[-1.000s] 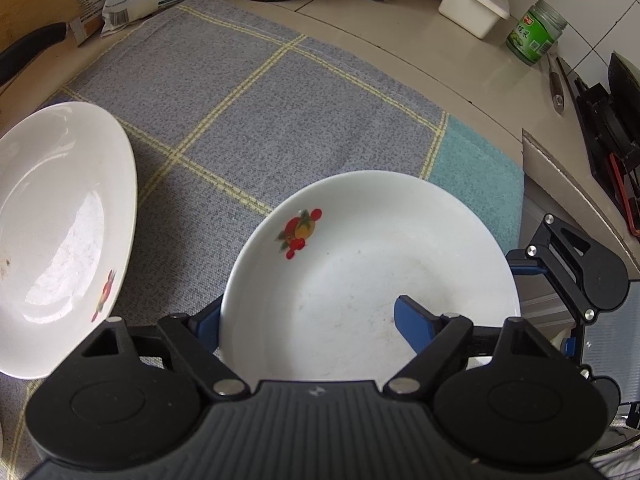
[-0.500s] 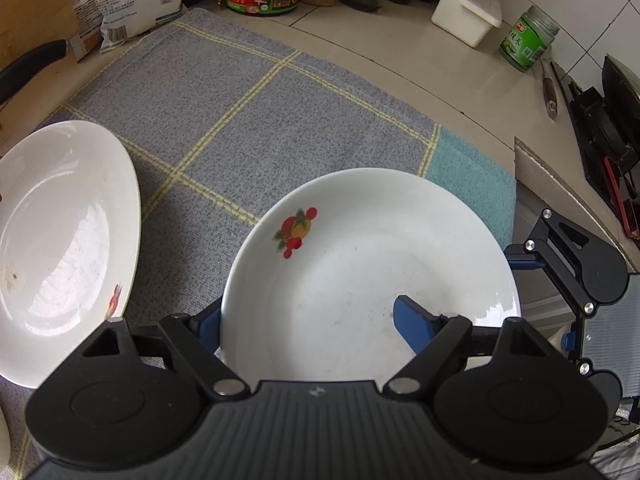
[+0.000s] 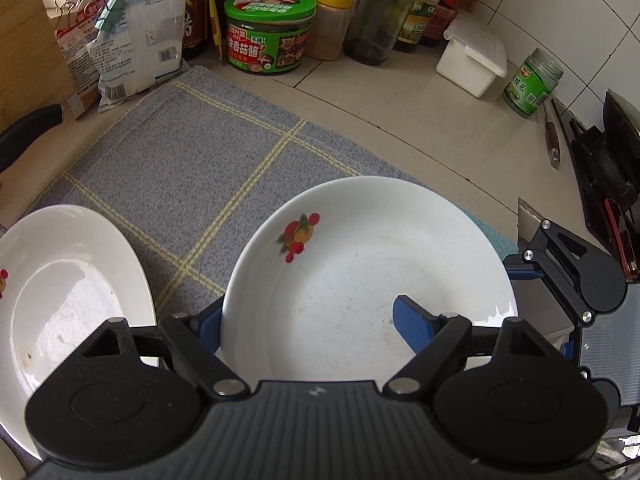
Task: Organize plates and bowls
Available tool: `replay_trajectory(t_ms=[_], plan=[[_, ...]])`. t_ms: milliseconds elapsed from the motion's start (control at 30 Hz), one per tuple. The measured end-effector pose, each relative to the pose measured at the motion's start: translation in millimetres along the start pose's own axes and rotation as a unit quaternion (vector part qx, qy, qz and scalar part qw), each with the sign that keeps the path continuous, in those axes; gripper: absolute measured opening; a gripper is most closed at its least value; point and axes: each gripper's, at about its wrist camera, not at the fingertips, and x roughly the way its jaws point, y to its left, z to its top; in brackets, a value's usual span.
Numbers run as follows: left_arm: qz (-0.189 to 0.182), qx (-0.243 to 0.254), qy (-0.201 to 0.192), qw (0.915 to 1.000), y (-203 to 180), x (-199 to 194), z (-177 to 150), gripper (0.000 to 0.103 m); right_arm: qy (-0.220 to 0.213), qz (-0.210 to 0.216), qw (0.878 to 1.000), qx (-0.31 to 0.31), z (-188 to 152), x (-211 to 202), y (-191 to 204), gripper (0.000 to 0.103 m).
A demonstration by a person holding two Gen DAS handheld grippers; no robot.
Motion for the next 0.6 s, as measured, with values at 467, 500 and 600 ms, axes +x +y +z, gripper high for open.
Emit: replay_trajectory(t_ms=[467, 500, 600], plan=[[0.026, -0.010, -0.029, 0.9992, 23, 30, 49, 0.084, 0.000, -0.010, 1.000, 0.002, 20, 41, -51, 0.103], [0.028, -0.009, -0.031, 0.9991, 24, 33, 52, 0.084, 0.000, -0.009, 1.000, 0.005, 20, 43, -54, 0.103], [0.032, -0.014, -0.032, 0.9989, 30, 40, 59, 0.084, 0.003, -0.005, 1.000, 0.012, 22, 51, -62, 0.103]])
